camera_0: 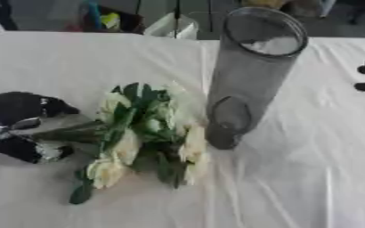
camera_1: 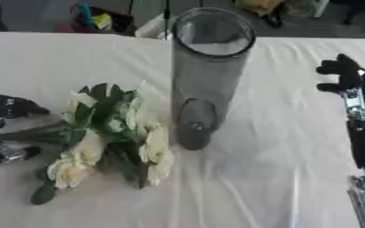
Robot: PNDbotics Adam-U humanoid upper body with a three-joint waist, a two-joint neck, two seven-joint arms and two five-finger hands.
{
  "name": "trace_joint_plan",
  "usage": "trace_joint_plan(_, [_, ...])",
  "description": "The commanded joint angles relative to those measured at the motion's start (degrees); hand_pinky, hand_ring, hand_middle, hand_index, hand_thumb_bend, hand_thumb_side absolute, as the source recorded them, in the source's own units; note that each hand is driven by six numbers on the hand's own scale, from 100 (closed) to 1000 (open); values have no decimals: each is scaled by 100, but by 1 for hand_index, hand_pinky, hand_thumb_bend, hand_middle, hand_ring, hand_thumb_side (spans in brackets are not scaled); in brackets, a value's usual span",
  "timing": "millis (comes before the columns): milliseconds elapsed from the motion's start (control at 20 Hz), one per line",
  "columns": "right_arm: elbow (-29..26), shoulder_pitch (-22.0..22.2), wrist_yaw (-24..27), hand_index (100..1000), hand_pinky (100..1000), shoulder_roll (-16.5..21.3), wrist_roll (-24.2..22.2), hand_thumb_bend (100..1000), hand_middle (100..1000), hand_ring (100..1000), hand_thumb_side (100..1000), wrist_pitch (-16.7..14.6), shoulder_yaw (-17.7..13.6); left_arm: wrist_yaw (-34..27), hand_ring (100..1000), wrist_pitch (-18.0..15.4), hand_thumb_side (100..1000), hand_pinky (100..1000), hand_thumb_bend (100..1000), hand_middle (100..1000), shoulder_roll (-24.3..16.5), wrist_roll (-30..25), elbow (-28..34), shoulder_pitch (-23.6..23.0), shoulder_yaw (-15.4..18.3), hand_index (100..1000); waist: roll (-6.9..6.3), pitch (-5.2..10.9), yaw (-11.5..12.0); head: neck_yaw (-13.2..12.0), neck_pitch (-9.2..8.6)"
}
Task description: Arrange flowers into the vase.
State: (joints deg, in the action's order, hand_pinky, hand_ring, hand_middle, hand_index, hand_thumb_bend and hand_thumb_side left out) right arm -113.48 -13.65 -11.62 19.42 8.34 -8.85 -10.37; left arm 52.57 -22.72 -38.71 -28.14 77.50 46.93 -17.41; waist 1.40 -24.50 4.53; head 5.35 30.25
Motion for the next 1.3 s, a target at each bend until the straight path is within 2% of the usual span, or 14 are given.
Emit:
trace_joint_plan(50, [-112, -30, 13, 784, 705, 70, -15, 100, 682, 989, 1000, -9, -26, -10, 741, -24, 881, 670, 376, 797, -37, -21, 40, 80, -33, 949, -11, 94, -16, -20, -19])
trace_joint_plan(400, [-112, -27, 24, 784, 706, 45, -42, 100, 682, 990, 1000, 0, -32, 82, 737, -166, 836, 668, 388, 795, 70, -106, -69, 129, -102, 959, -19, 76, -51, -47, -21])
trace_joint_plan(900, [-112, -17, 25, 782, 706, 19, -74, 100, 681, 992, 1000, 21, -39, 141, 710, -195, 819, 639, 359, 744, 161, 31, -147, 156, -128, 909, -33, 54, -69, -37, -15])
trace_joint_plan(1300, [-112, 1, 21, 782, 707, -1, -96, 100, 679, 993, 1000, 39, -45, 34, 553, -117, 780, 540, 299, 615, 155, 343, -97, 129, -69, 764, -27, 53, -77, -29, 16])
